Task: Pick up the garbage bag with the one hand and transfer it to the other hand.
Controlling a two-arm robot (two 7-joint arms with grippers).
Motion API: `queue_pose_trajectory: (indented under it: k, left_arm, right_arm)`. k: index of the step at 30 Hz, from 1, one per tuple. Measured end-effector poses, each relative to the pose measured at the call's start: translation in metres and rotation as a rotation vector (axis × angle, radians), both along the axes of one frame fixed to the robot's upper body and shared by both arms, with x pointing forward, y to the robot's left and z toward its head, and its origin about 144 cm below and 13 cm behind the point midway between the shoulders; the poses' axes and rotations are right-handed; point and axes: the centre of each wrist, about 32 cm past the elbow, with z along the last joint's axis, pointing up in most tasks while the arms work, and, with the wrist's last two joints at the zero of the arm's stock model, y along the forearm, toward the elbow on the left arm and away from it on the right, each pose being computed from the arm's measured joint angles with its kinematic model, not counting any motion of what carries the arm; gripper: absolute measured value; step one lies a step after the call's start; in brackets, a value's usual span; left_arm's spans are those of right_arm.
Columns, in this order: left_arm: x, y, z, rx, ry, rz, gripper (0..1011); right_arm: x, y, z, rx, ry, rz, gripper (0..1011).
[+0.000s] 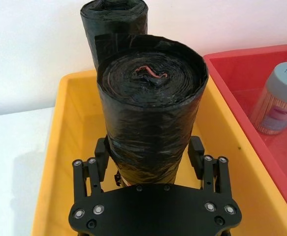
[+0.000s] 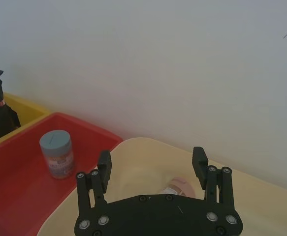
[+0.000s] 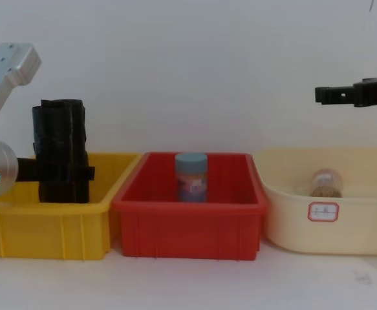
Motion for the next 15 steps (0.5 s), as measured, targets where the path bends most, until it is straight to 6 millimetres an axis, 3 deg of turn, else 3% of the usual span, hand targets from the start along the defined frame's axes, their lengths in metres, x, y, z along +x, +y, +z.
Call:
queue_pose_trajectory:
  k: [8, 15]
  left_arm:
    - [0.0008, -0.0002, -0.0005, 0.001, 0.001, 0.000, 841]
    - [0.0011, -0.0002, -0.0007, 0.001, 0.001, 0.001, 639]
  right_arm:
    - [0.0000, 0.0000, 0.0000, 0.000, 0.000, 0.000, 1000]
    - [0.0000, 0.0000, 0.0000, 0.000, 0.000, 0.000, 1000]
